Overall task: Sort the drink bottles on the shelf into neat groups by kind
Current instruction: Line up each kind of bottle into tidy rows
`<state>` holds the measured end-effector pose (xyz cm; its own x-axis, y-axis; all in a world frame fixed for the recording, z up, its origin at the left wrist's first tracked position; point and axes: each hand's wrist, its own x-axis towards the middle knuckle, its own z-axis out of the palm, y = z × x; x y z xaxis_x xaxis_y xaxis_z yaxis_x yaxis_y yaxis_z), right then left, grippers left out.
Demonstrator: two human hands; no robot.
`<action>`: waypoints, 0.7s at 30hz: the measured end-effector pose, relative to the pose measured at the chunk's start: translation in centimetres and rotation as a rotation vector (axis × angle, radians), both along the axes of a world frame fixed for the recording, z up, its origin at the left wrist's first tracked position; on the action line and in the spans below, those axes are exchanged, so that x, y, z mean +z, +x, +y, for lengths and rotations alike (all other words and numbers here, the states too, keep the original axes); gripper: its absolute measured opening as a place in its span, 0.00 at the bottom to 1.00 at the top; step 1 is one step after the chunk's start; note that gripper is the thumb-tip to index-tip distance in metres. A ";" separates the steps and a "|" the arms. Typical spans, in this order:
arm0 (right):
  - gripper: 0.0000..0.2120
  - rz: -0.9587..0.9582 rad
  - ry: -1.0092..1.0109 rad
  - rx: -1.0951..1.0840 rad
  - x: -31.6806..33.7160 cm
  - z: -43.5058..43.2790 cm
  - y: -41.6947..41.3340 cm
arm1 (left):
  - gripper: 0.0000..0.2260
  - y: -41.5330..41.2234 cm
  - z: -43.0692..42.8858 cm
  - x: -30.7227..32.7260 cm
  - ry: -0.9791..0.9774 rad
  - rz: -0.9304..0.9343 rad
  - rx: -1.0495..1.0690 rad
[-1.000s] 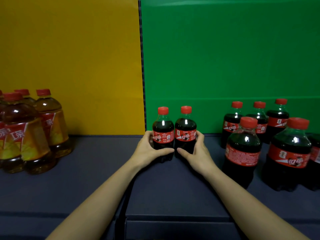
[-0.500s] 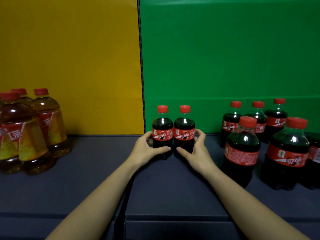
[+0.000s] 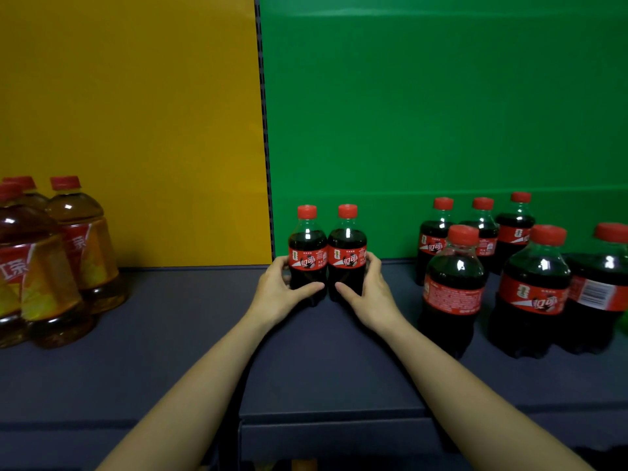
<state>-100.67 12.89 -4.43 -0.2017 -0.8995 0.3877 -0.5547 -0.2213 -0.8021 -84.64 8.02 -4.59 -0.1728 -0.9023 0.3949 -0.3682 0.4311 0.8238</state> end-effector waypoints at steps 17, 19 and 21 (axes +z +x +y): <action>0.21 0.085 -0.107 0.099 2.3 15.2 -4.6 | 0.19 -6.4 9.8 2.4 -0.382 -0.052 -0.236; 0.17 0.095 -0.198 -0.024 2.3 16.7 -6.5 | 0.29 -8.5 10.8 1.7 -0.258 -0.087 -0.345; 0.16 0.137 -0.310 -0.238 2.1 17.5 -8.6 | 0.40 -10.3 11.4 1.4 -0.175 -0.116 -0.417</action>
